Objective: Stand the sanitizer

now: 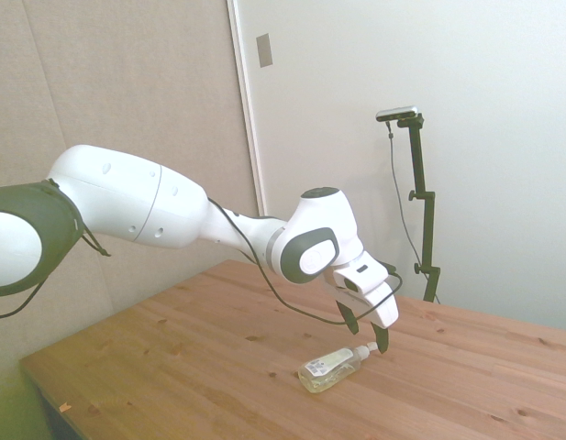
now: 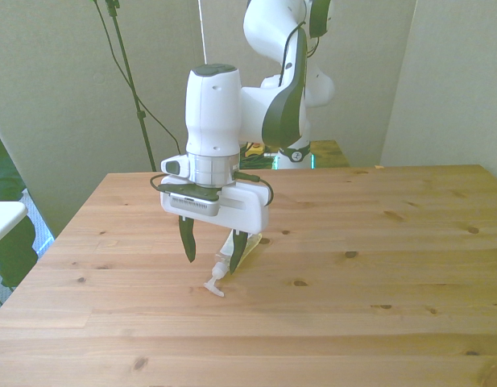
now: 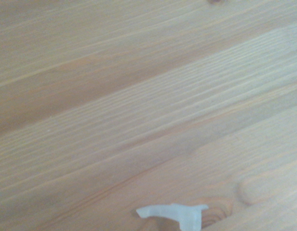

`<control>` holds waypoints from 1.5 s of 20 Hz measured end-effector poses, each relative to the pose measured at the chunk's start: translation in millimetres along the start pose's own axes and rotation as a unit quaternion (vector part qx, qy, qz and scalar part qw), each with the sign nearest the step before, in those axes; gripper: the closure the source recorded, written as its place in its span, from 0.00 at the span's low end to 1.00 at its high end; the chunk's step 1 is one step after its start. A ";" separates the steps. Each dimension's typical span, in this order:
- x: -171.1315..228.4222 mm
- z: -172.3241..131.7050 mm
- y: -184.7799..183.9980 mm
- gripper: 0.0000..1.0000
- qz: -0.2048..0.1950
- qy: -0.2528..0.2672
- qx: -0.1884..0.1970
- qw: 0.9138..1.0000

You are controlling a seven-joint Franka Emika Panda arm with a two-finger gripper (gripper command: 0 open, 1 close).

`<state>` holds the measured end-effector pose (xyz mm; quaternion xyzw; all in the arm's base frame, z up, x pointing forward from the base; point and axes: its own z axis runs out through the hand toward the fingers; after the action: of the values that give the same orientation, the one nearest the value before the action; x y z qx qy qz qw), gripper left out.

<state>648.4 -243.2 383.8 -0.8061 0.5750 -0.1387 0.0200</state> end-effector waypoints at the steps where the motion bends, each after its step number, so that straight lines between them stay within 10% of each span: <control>1: 0.8 2.9 -2.0 0.00 0.002 0.001 -0.001 1.000; 22: 4.7 19.5 -5.9 0.00 0.008 -0.007 -0.017 1.000; 23: 4.9 21.7 -6.4 1.00 0.009 -0.007 -0.018 1.000; 30: 5.8 28.9 -12.0 1.00 0.013 -0.014 -0.024 1.000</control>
<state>668.3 -248.2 359.5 -0.8006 0.5883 -0.1130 0.0108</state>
